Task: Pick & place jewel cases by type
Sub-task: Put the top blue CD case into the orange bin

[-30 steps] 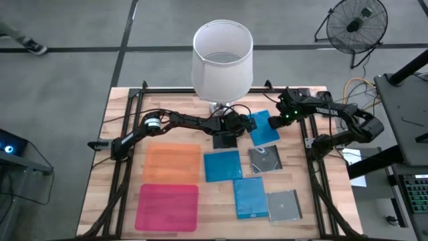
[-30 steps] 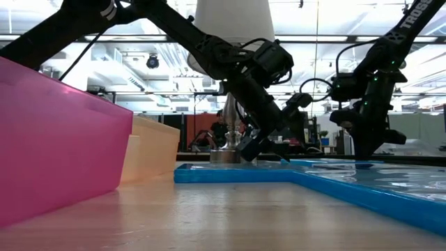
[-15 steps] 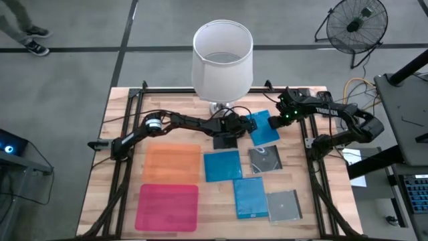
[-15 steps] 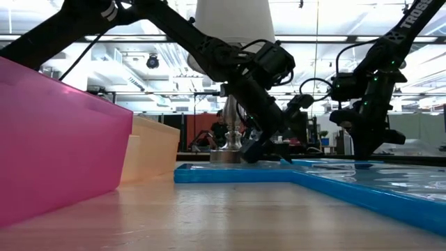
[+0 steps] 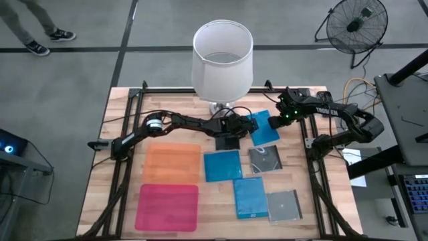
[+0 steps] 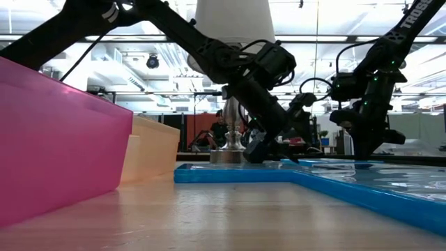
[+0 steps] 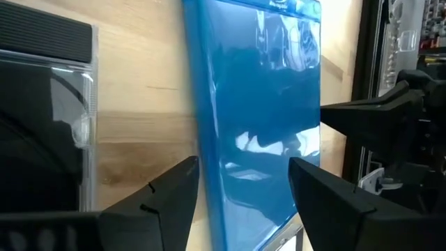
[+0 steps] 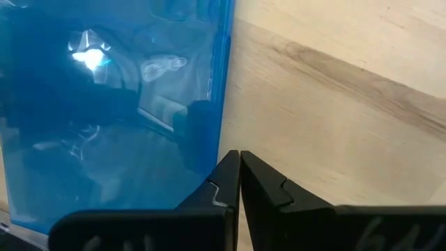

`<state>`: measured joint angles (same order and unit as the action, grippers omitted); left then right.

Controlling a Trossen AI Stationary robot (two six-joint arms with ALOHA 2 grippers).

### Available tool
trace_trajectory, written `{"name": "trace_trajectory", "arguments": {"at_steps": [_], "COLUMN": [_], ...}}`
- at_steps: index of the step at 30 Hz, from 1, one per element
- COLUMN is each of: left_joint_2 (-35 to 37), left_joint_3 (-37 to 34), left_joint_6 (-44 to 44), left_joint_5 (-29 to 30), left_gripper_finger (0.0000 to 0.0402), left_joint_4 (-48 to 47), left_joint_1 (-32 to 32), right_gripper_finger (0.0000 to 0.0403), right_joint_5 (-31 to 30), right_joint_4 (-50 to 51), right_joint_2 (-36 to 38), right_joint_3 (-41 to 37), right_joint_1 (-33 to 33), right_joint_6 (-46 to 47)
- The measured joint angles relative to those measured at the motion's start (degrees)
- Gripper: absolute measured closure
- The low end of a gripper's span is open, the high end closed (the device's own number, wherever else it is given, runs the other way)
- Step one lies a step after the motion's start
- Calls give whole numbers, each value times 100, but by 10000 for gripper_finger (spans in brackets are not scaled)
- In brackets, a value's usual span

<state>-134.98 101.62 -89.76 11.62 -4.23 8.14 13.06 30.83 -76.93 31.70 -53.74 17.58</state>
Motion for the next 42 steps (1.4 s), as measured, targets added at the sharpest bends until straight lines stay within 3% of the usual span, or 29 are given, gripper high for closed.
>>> {"name": "trace_trajectory", "arguments": {"at_steps": [9, 13, 20, 27, 42], "left_joint_2": [-4, -4, -4, 0, 0], "left_joint_3": [807, 958, 979, 995, 1061], "left_joint_6": [556, 658, -180, -378, -516], "left_joint_5": [6, -3, 12, 58, 737], "left_gripper_finger": [209, 209, 210, 210, 210], "left_joint_4": [-1475, -1563, -1572, -1452, -1421], "left_joint_1": [-18, -61, -83, -74, -73], "right_gripper_finger": [394, 394, 394, 394, 395], "right_joint_5": [-9, -9, -18, -122, -55], "right_joint_4": [-20, -37, -38, -193, -797], "right_joint_2": [0, 0, 2, 2, 52], "right_joint_3": [0, 0, 0, 0, -520], "right_joint_1": [0, 0, 0, -2, 39], "right_joint_6": [-20, -22, -76, 11, -384]}}
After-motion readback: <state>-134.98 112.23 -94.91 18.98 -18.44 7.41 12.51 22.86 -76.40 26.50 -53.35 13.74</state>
